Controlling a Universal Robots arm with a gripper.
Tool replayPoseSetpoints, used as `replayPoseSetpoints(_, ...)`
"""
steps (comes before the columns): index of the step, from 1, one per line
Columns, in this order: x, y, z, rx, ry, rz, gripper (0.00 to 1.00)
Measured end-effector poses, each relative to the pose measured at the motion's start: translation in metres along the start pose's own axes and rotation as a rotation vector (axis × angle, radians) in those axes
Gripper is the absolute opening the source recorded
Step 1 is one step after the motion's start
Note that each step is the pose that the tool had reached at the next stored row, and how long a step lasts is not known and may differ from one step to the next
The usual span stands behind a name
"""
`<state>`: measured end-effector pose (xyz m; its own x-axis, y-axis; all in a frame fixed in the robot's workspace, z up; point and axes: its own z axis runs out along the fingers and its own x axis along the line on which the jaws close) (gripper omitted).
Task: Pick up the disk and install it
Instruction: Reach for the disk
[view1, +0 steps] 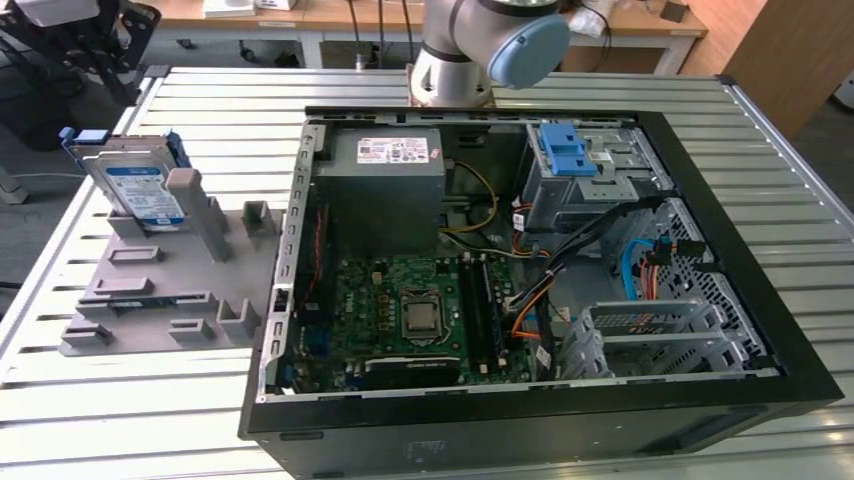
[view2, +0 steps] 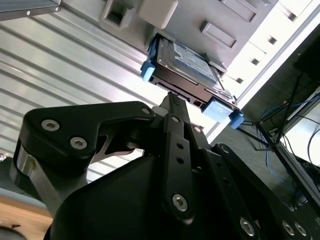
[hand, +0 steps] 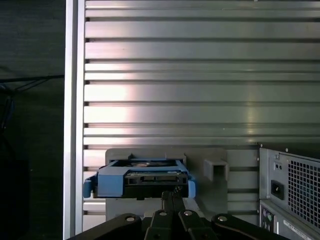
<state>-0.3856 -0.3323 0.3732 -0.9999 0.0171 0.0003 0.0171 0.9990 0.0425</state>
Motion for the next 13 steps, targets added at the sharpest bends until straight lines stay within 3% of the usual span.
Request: replayPoseSetpoints(13,0.0272,-0.0062,0.0069,-0.0001,-0.0001,-0.001,0.11)
